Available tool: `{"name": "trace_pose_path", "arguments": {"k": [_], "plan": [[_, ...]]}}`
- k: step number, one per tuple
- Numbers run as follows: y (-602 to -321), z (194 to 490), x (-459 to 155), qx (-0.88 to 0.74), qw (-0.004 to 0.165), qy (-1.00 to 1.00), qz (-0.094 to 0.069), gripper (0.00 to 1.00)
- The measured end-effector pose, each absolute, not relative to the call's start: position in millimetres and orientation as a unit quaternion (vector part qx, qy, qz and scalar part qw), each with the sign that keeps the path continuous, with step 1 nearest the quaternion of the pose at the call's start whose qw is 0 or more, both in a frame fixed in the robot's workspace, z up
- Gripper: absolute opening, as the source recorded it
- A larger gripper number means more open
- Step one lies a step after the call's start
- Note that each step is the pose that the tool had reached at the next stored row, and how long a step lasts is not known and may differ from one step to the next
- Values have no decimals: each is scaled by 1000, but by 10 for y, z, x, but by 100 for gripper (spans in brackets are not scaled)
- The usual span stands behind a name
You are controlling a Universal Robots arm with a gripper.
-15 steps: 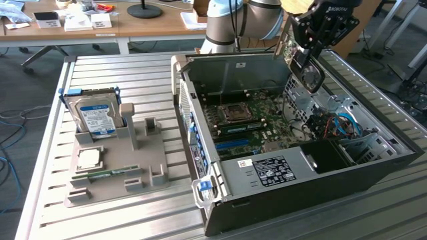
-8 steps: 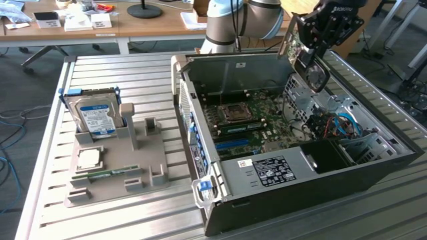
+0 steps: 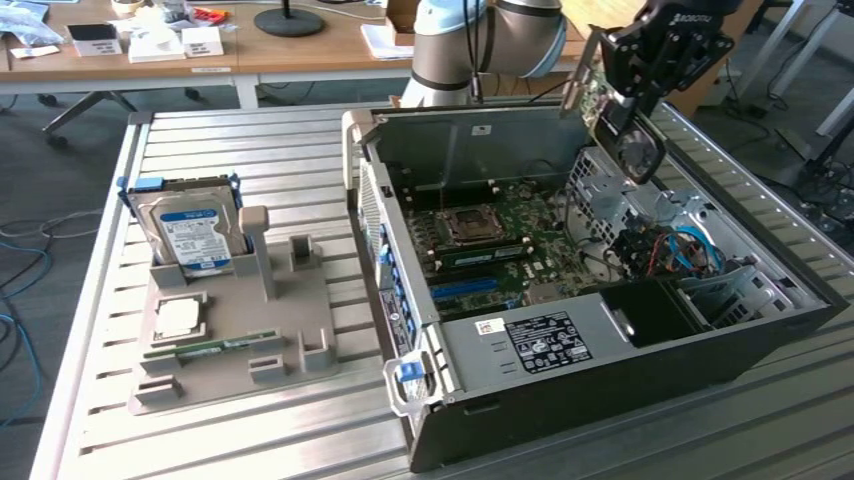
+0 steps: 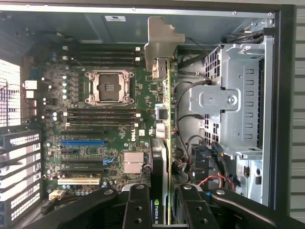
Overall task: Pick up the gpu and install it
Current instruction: 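Pick up the gpu and move the gpu toward the slot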
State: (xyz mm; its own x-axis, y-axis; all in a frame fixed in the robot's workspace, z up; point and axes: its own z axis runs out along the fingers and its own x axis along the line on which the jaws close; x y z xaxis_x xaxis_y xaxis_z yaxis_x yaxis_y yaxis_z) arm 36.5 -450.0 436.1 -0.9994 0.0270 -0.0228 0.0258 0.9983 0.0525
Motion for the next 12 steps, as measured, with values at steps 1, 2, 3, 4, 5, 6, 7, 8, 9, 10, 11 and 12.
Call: {"name": "trace_pose_path", "arguments": {"k": [1, 2, 3, 4, 5, 6, 7, 8, 9, 10, 11, 12], "plan": [[-4500, 4361, 371, 13, 12, 1000, 26, 27], [-4500, 4361, 376, 13, 12, 1000, 26, 27], [-4500, 4361, 378, 13, 12, 1000, 26, 27], [-4500, 4361, 378, 13, 12, 1000, 26, 27], [-4500, 4361, 378, 13, 12, 1000, 26, 27], [-4500, 4361, 378, 13, 12, 1000, 26, 27], [-4500, 4361, 378, 13, 12, 1000, 26, 27], [-4500, 4361, 379, 13, 12, 1000, 26, 27], [-4500, 4361, 379, 13, 12, 1000, 26, 27], [-4500, 4361, 379, 13, 12, 1000, 26, 27], [-4500, 4361, 383, 13, 12, 1000, 26, 27], [-4500, 4361, 390, 13, 12, 1000, 26, 27]]}}
